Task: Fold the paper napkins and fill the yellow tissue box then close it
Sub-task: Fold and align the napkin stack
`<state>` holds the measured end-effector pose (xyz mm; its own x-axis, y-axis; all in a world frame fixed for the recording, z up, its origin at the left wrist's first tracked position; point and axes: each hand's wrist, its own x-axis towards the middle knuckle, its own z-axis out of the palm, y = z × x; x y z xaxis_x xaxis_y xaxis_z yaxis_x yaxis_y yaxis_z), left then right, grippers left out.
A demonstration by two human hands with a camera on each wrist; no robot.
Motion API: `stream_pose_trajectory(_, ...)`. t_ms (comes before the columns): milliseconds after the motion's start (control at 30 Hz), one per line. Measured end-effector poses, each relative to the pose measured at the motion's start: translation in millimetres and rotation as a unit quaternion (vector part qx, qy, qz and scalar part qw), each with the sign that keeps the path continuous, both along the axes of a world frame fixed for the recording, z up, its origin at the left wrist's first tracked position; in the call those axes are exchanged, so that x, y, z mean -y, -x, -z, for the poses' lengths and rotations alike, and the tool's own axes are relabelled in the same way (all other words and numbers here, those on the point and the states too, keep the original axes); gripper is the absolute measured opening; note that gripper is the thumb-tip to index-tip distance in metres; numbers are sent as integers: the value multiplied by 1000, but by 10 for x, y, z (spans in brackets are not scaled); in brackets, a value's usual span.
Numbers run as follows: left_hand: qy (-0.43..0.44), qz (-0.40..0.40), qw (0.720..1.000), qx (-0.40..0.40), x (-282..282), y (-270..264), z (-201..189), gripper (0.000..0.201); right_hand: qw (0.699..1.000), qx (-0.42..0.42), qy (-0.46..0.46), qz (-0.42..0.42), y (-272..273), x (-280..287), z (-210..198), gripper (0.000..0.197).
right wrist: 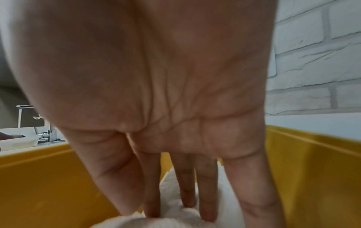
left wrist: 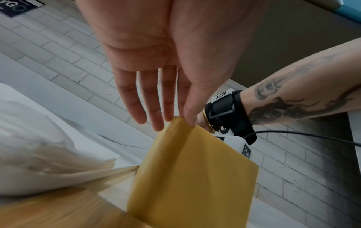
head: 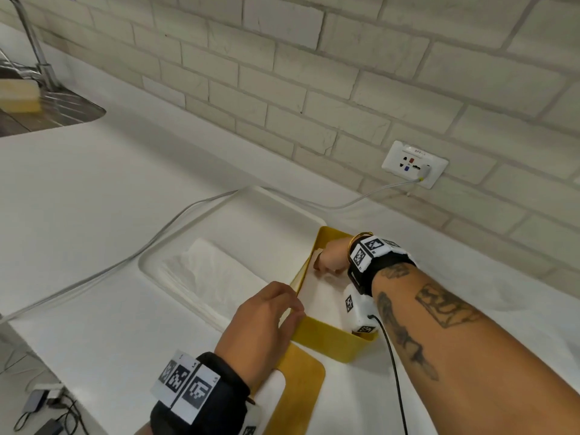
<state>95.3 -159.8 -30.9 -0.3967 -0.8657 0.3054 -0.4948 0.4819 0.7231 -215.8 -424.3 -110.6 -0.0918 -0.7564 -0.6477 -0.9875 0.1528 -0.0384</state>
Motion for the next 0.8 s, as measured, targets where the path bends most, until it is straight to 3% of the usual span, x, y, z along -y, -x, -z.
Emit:
stream_pose_trajectory(33, 1, 0, 1000, 1, -4, -1, -1, 12, 1000, -19, 9, 23, -314, -338, -381, 17)
stream_pose_trajectory(67, 2, 0, 1000, 2, -9, -2, -5, 12, 999, -30, 13, 23, -847, -984, -1027, 16)
stream_pose_trajectory(100, 2, -1, 1000, 5, -13, -3, -8, 11, 999, -1, 30, 29, -1147, -1387, -1422, 25)
stream_pose_trajectory(200, 1, -2, 1000, 5, -20, -9, -9, 11, 1000, -17, 19, -1, -1309, -1575, -1609, 35)
stream_pose_trajectory(300, 0, -3, 1000, 3, -17, -5, -13, 10, 999, 35, 17, -1, -1402, -1789, -1733, 36)
stream_pose_trajectory(400, 3, -2, 1000, 9, -18, -1, -29, 10, 999, -13, -14, -49, -1484, -1956, -1656, 38)
stream_pose_trajectory(500, 13, -12, 1000, 14, -24, -7, -36, 9, 999, 1, -16, -48, -1587, -2082, -1639, 35)
stream_pose_trajectory(533, 19, -13, 1000, 14, -27, -12, -39, 9, 1000, 19, -19, -8, -1587, -2133, -1672, 33)
stream_pose_trajectory(600, 33, -12, 999, 17, -29, -10, -49, 9, 992, 95, 59, 50, -1508, -2199, -1738, 32)
stream_pose_trajectory(700, 30, -9, 999, 31, -47, 2, -105, 8, 980, 133, 146, 38, -1324, -2437, -1846, 34)
stream_pose_trajectory(800, 35, -11, 998, 49, -73, 3, -154, 5, 943, 217, 241, 82, -1059, -2808, -1897, 32)
